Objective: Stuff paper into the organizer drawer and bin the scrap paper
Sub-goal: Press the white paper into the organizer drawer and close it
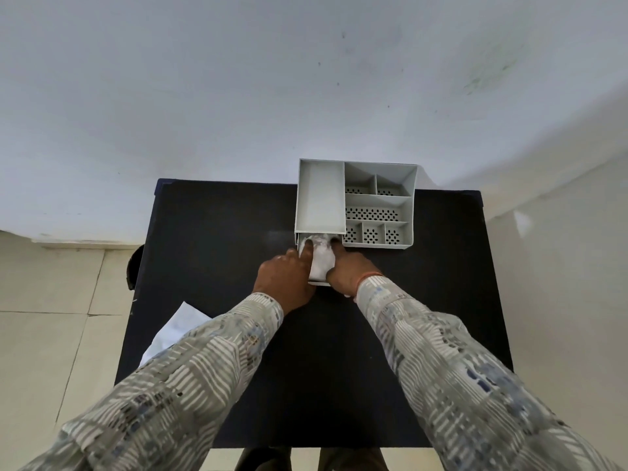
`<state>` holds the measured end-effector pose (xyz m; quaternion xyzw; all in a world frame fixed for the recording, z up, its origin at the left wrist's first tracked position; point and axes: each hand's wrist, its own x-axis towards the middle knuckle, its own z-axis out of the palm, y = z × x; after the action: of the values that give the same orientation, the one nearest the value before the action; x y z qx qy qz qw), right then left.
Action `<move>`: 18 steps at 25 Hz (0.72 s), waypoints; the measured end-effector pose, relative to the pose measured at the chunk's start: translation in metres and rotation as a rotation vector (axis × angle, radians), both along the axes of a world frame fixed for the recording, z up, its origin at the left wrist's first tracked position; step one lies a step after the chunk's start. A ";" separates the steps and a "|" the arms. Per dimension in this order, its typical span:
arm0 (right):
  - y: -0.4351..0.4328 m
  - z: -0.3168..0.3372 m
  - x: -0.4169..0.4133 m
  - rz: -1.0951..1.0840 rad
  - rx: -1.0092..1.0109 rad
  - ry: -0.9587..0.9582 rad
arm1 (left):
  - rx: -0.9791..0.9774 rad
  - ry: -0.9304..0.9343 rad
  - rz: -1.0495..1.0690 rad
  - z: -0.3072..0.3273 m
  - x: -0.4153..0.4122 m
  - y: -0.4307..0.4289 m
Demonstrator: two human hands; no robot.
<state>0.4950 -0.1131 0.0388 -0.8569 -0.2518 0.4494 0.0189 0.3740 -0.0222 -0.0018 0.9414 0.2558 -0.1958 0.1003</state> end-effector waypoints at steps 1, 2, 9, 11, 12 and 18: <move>0.001 0.003 0.001 -0.008 0.026 0.002 | -0.027 0.019 0.024 0.000 0.005 0.002; 0.001 0.005 0.000 0.004 0.042 -0.024 | -0.056 0.032 0.045 0.001 0.010 0.005; -0.017 0.001 -0.021 0.155 -0.117 -0.044 | 0.098 -0.048 0.045 -0.001 -0.006 -0.008; -0.026 0.008 -0.025 0.196 0.015 -0.250 | 0.222 -0.118 -0.083 -0.007 -0.021 -0.009; -0.031 0.011 -0.030 0.240 0.106 -0.393 | 0.255 -0.166 -0.168 -0.011 -0.027 -0.007; -0.032 -0.025 -0.025 0.551 0.110 -0.486 | 0.154 0.002 -0.230 0.001 -0.011 0.006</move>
<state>0.4700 -0.1447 0.0136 -0.8362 -0.4941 0.2071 -0.1173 0.3625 -0.0160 -0.0007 0.9691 0.1608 -0.1869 0.0042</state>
